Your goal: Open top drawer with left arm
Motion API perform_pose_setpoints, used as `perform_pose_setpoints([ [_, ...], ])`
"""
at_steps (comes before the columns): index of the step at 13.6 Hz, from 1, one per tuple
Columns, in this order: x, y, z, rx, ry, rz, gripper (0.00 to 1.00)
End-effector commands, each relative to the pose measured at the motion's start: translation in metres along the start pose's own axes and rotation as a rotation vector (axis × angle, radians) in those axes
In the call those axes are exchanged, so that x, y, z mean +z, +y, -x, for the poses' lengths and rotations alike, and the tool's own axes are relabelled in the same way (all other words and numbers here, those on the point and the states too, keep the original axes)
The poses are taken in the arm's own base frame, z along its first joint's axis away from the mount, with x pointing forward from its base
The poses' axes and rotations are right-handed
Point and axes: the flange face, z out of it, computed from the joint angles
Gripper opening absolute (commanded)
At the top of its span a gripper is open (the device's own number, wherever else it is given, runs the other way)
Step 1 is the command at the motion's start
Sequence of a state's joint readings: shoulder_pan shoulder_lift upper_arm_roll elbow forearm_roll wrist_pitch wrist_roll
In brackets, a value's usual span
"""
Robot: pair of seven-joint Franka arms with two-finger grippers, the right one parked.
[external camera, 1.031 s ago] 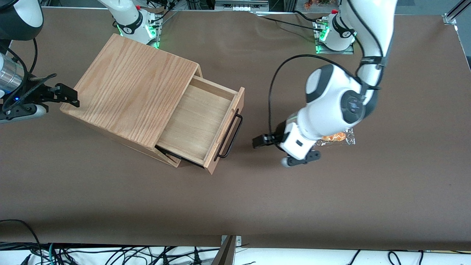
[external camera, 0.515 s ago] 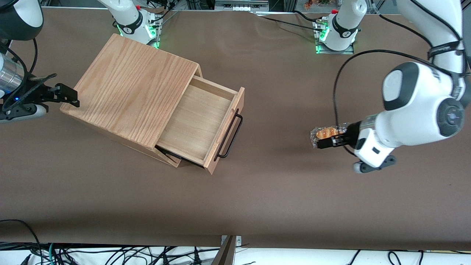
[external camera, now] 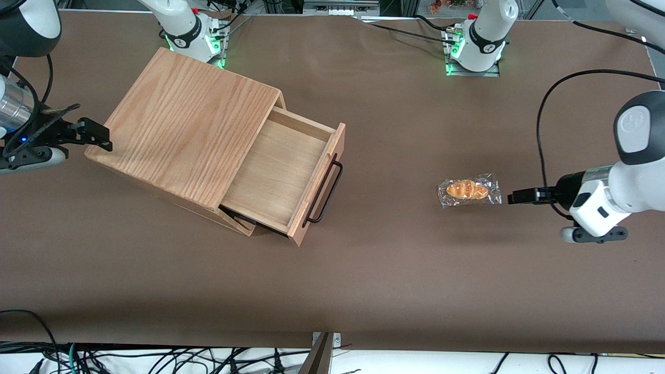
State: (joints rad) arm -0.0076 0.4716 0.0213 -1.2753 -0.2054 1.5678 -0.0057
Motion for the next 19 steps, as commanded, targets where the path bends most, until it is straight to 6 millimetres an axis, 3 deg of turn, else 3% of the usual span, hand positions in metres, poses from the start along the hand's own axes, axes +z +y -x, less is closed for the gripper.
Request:
perform_pose_setpoints([
  [1,-0.028,-0.016,0.028,0.11,0.02,-0.053,1.0],
  [4,-0.061,-0.036,0.078,0.089,0.138,-0.091,1.0],
  [5,-0.065,-0.035,0.09,0.094,0.147,-0.105,1.0],
  [7,-0.08,-0.015,0.112,0.137,0.161,-0.193,1.0],
  [10,-0.102,-0.009,0.148,0.159,0.188,-0.217,1.0],
  [15,-0.124,-0.005,0.173,0.164,0.201,-0.21,1.0],
  [19,-0.117,-0.001,0.165,0.169,0.182,-0.214,1.0],
])
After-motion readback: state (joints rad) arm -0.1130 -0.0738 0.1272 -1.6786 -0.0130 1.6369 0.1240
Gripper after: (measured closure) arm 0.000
